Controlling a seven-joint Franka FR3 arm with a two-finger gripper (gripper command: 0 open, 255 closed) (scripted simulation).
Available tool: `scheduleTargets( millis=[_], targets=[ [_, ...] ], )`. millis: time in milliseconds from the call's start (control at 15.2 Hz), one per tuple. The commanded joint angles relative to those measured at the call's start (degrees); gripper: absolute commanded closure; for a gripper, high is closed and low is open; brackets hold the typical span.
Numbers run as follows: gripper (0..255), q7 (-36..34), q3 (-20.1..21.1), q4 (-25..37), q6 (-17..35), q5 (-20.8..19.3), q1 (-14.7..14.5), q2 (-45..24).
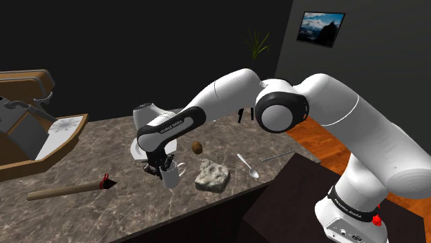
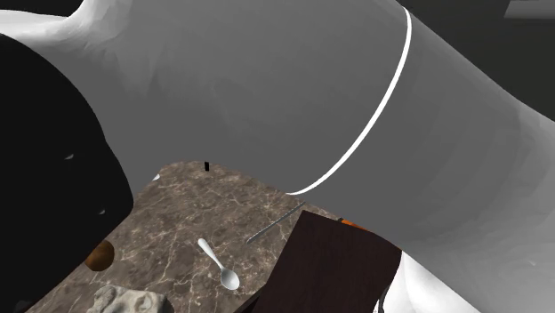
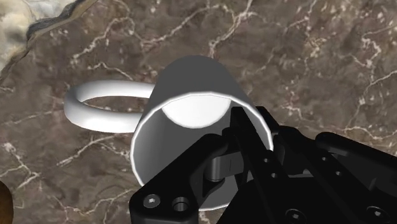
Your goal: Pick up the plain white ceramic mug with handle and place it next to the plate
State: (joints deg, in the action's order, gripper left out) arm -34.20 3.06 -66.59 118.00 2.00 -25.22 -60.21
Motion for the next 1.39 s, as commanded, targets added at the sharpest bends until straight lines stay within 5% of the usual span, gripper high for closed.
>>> scheduleTargets(
  millis=[0, 132, 198, 1320],
  targets=[
    [255, 0.0, 0.0, 0.1, 0.0, 0.0, 0.0, -0.1],
    [255, 0.0, 0.0, 0.1, 0.0, 0.0, 0.0, -0.1],
    [0, 0.0, 0.0, 0.1, 0.0, 0.0, 0.0, -0.1],
    [0, 0.0, 0.0, 1.9, -5.0, 0.0, 0.3, 3.2]
  ],
)
